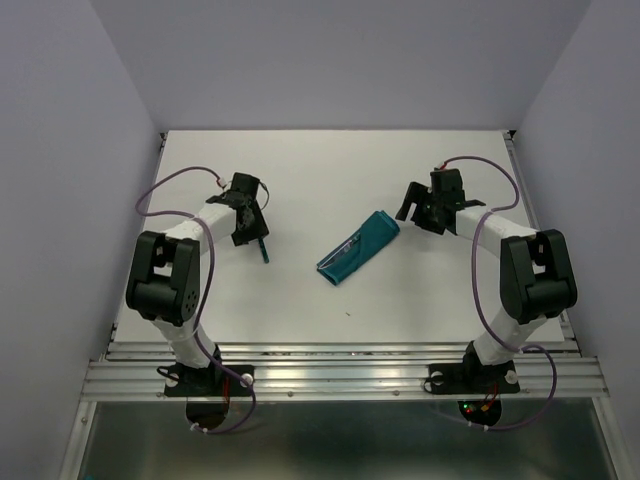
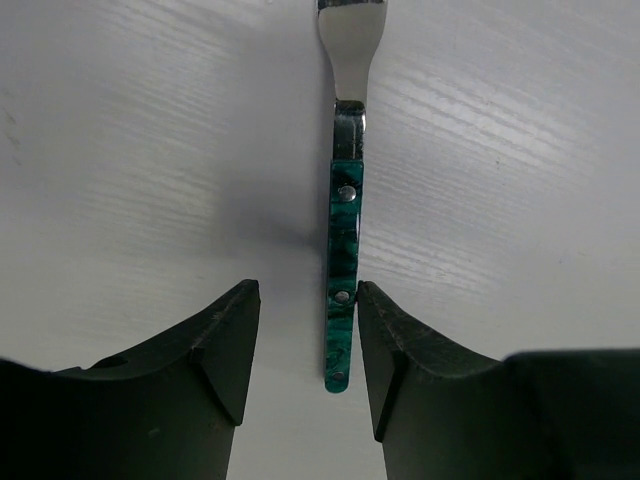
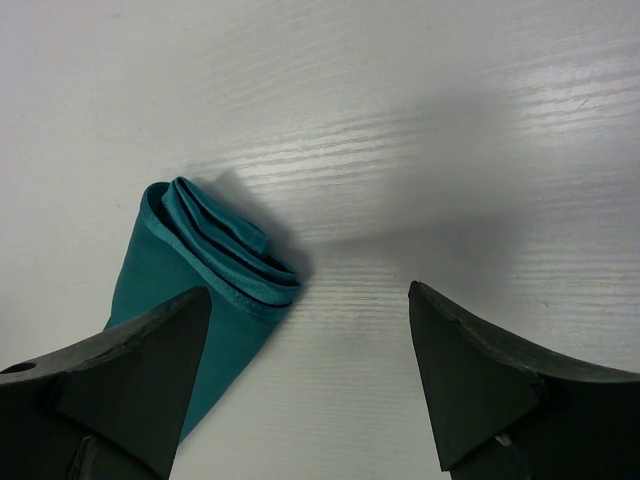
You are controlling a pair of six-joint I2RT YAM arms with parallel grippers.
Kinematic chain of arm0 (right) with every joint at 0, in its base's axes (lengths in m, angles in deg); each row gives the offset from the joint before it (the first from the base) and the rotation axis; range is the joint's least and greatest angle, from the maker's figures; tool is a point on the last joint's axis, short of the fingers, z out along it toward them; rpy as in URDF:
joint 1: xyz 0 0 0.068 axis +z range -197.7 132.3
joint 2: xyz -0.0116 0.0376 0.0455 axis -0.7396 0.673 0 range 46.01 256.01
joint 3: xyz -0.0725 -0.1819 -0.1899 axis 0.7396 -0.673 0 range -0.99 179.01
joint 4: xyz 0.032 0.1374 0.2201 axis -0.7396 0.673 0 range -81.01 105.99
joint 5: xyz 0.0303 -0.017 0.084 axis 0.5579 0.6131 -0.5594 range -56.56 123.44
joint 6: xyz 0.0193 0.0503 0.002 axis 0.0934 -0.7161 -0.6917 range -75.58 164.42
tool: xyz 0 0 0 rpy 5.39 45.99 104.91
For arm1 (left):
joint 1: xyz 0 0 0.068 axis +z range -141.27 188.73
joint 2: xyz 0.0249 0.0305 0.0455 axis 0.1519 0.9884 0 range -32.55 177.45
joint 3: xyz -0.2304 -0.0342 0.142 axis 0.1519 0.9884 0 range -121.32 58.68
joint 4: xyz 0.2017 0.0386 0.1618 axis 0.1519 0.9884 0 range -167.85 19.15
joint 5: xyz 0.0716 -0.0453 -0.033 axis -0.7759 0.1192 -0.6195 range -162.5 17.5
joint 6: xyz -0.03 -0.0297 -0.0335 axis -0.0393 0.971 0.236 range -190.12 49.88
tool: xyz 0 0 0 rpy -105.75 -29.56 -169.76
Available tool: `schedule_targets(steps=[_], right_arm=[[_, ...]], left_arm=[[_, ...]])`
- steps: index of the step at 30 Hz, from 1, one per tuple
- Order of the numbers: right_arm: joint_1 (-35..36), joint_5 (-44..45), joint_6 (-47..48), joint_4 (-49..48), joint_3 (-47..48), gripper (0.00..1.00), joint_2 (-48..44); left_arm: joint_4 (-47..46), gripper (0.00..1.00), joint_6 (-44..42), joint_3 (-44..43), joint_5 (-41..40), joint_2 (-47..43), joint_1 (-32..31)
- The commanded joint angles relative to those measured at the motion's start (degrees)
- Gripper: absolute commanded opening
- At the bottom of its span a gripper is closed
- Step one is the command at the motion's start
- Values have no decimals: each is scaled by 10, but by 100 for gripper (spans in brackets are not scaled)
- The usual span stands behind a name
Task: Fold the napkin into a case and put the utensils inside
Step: Move the fork to the corner of the board.
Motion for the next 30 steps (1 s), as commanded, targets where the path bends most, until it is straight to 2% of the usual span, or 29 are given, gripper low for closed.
schedule_targets(steps=[1, 6, 10, 18, 23, 25, 28, 30], right_arm=[[6, -5, 5, -8, -1, 85, -11], [6, -16, 0, -14, -2, 85, -7], [6, -20, -2, -15, -4, 85, -9], [6, -16, -4, -13, -16, 86, -24], [6, 6, -11, -13, -30, 86, -49], [6, 12, -15, -14, -35, 86, -65], [6, 6, -17, -11, -39, 87, -79], [6, -1, -17, -10, -40, 88, -85]], left_arm=[[-34, 54, 19, 10, 29, 6, -2], [-55, 53, 18, 0, 73, 34, -14], [-71, 52, 1, -60, 132, 72, -38], [-45, 55, -38, -232, 145, 151, -62], [-3, 63, -87, -330, 107, 167, -61], [21, 71, -108, -366, 82, 178, -61], [50, 85, -215, -400, 62, 202, -62], [77, 89, -261, -415, 58, 217, -62]])
